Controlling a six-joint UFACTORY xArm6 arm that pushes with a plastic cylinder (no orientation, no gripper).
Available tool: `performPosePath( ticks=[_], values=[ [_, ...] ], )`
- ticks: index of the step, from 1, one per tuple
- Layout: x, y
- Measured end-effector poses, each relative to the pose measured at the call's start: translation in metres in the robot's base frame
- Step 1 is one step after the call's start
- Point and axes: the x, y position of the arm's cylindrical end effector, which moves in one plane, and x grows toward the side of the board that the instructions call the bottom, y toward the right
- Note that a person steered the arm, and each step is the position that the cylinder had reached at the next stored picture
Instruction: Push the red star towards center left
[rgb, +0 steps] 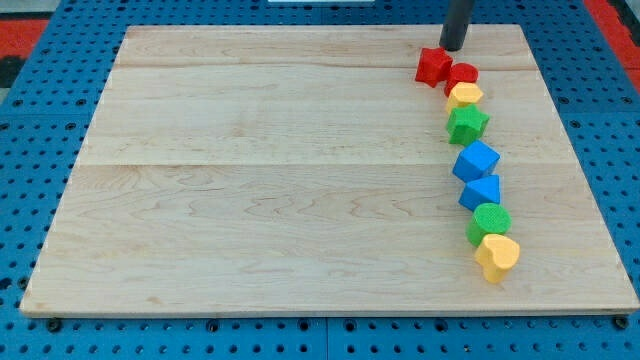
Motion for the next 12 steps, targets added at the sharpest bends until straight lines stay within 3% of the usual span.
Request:
performPosePath(
  ticks=[1,2,4,7,9,11,12],
  values=[
    [0.000,0.011],
    [0.002,0.083],
    [0.048,0.029],
    [0.049,0.021],
    [0.049,-0.009],
    [0.049,-0.086],
    [0.038,-0.087]
  ],
)
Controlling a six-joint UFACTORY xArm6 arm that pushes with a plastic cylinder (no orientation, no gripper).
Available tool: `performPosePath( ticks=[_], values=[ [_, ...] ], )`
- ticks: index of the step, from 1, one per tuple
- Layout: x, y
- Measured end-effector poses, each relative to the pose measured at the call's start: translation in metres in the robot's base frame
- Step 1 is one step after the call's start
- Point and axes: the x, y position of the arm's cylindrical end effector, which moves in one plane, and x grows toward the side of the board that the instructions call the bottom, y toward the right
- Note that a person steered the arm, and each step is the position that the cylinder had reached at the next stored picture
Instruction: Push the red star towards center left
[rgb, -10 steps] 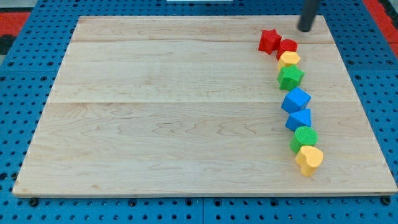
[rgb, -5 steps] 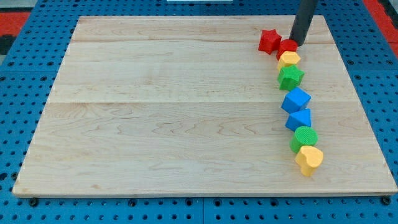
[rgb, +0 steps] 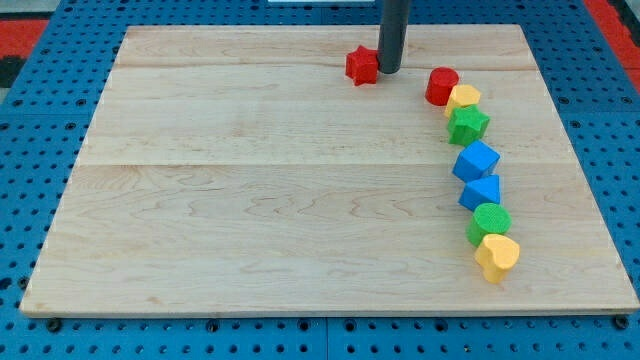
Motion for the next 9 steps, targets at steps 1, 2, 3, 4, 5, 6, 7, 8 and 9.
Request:
performPosePath(
  ticks=[1,2,3,4,5,6,7,8,9],
  values=[
    [0.001,-0.015],
    [-0.010,-0.024],
    [-0.011,-0.040],
    [-0.008,-0.078],
    [0.036,-0.120],
    [0.031,-0.138],
    [-0.001,-0.137],
    [0.018,-0.157],
    [0.048,-0.190]
  ],
)
